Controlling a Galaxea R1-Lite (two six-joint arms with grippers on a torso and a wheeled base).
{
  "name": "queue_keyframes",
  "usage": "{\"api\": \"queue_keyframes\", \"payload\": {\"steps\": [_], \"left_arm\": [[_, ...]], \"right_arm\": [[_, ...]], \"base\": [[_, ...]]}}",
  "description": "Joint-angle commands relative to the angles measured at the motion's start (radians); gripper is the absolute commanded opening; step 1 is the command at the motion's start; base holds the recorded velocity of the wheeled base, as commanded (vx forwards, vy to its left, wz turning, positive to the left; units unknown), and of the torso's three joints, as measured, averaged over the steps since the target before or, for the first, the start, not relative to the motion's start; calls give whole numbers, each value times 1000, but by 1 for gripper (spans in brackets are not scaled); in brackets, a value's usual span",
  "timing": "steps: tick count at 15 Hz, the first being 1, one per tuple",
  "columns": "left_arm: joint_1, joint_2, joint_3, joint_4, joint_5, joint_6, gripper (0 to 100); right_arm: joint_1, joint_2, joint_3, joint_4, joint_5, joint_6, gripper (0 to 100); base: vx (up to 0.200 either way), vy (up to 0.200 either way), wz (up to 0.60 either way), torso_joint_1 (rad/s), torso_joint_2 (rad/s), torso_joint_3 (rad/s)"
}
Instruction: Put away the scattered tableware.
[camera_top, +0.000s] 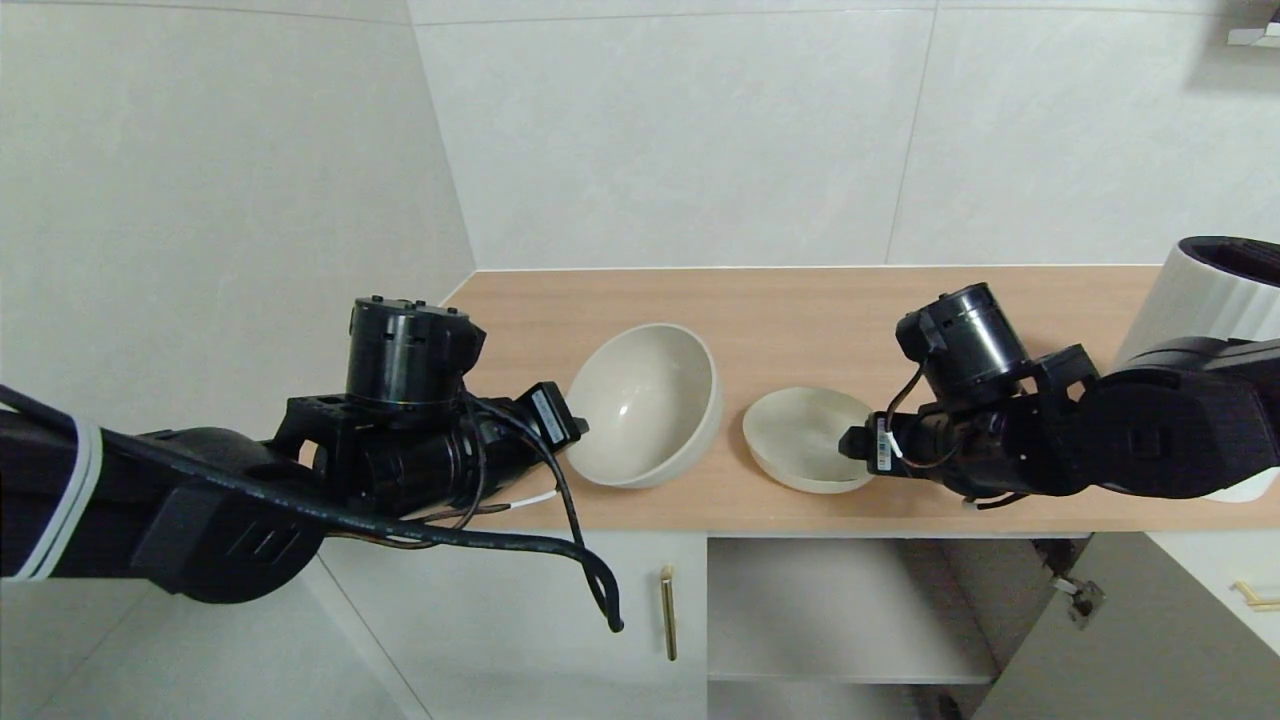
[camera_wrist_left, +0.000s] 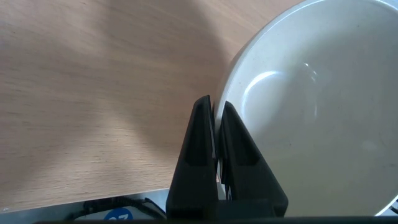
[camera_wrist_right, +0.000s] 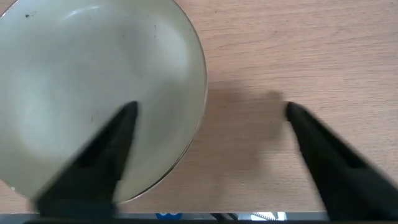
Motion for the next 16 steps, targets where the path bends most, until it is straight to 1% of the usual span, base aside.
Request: {"api": "queue_keyframes", "payload": {"steps": [1, 10, 11, 12, 14, 15, 16], "left_arm": [[0, -3, -1, -1, 0, 0, 0], [0, -20, 7, 4, -2, 4, 0], [0, -45, 25, 9, -2, 33, 0], [0, -75, 52, 9, 0, 73, 0], [-1, -143, 99, 12, -2, 125, 0], [-1, -212, 137, 27, 0, 171, 0], [-1, -264, 168, 56, 0, 202, 0]], "right_arm": [[1, 0, 0, 0, 0, 0, 0], [1, -19, 0, 0, 1, 3, 0], [3, -40, 6, 3, 4, 3, 0], [3, -71, 11, 11, 8, 5, 0], [4, -134, 46, 22, 12, 2, 0], [6, -194, 72, 45, 31, -1, 0], [6, -241, 78, 88, 51, -1, 0]], "base": [[0, 0, 0, 0, 0, 0], [0, 0, 0, 0, 0, 0], [0, 0, 0, 0, 0, 0], [0, 0, 0, 0, 0, 0], [0, 0, 0, 0, 0, 0], [0, 0, 0, 0, 0, 0], [0, 0, 0, 0, 0, 0]]}}
